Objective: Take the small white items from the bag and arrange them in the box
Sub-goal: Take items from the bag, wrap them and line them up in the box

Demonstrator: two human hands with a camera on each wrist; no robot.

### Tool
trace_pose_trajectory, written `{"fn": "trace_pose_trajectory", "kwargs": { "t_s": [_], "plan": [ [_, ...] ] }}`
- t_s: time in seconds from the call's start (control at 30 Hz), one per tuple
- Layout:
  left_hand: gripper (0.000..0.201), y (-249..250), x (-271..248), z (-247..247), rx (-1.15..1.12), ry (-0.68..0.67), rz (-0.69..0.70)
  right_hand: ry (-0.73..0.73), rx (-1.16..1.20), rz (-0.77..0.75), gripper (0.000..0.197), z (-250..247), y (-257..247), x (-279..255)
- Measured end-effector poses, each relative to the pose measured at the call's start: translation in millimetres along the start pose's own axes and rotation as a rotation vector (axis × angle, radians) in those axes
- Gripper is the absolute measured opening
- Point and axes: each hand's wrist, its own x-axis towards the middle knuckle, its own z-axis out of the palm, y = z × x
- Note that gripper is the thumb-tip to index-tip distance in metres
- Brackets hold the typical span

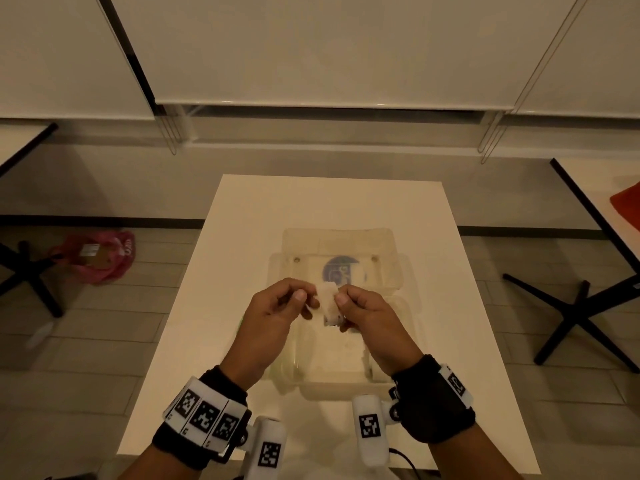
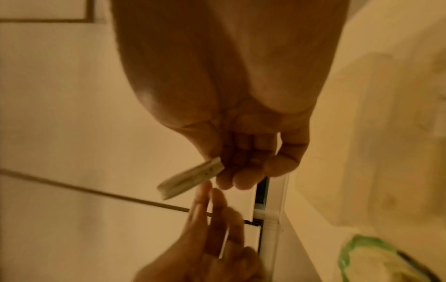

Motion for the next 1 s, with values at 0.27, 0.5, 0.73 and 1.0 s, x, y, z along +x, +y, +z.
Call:
{"fn": "trace_pose_trajectory", "kwargs": {
  "t_s": [0.27,0.5,0.73,1.0],
  "plan": [
    [0.018,6.0,1.0,6.4,0.005,-0.05,0.018,-0.149,0.135,0.125,0.025,9.3,-4.7,-7.6],
    [0.017,1.9,7.6,-2.6,0.287,-0.005,0.045,0.066,-0.003,-0.015,0.034,1.2,-15.1,-11.8],
    [0.015,8.3,-0.7,-2.3,0.15,-0.047,-0.013,0.091,0.015,-0.113,0.011,4.4,-13.2,-12.4],
    [0.013,5.6,-2.2,-3.2,0.269,-0.056,0.018,0.138,-0.046,-0.107,0.011,1.7,-13.9,-10.7]
  ]
}}
